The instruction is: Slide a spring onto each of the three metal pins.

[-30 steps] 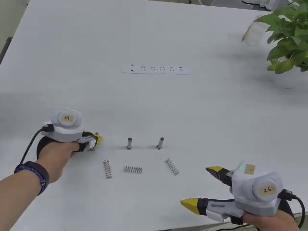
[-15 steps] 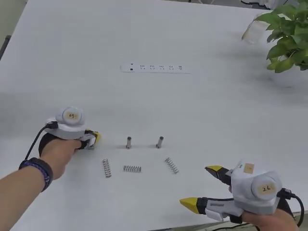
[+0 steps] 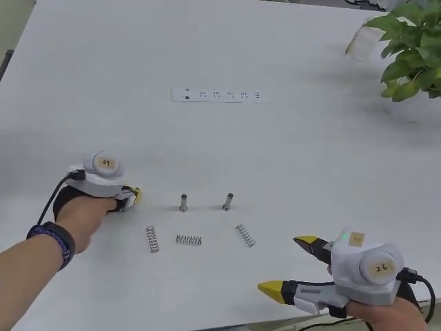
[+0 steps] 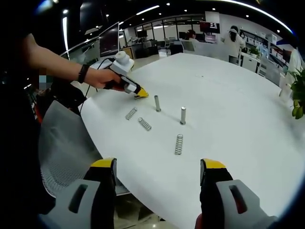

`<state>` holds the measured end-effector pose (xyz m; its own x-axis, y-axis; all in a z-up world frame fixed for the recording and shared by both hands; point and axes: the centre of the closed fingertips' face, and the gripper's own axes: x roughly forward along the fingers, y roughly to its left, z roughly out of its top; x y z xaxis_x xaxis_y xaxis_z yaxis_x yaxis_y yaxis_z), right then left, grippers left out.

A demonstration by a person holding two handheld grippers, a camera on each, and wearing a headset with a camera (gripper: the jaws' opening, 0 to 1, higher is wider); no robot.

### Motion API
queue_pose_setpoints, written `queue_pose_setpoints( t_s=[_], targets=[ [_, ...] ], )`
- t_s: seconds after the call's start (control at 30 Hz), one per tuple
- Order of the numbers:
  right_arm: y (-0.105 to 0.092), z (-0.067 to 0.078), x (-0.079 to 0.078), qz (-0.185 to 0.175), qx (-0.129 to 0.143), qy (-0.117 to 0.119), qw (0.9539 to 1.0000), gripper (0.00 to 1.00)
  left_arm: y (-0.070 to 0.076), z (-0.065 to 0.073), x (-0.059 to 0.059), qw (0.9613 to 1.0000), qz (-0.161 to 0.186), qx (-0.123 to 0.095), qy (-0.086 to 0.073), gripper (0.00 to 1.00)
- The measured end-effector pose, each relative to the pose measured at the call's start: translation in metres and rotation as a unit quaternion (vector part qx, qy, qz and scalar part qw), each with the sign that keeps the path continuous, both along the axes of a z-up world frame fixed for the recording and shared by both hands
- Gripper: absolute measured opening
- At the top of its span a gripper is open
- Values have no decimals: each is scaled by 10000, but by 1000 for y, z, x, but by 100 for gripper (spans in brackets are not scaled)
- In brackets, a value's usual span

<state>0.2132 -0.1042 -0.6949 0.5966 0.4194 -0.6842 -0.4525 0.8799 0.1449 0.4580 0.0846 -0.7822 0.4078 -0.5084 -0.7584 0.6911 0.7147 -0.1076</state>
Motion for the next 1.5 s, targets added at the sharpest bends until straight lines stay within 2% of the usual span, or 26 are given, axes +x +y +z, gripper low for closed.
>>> queue_pose_setpoints(
  t_s=[0.1,0.3,1.0,1.5],
  targets=[
    [-1,0,0,-18,9,-4,10000,70,2,1,-1,10000,42,-8,20,0],
    [-1,-1,0,-24,9,-2,10000,70,3,10,0,9999,123,-92,-38,0],
    [2,0,2,-9,45,-65,10000,70,11,26,2,9992,265,-255,-158,0],
    [5,2,4,22,58,-116,9999,70,17,34,-2,9990,286,-244,-259,0]
  ],
)
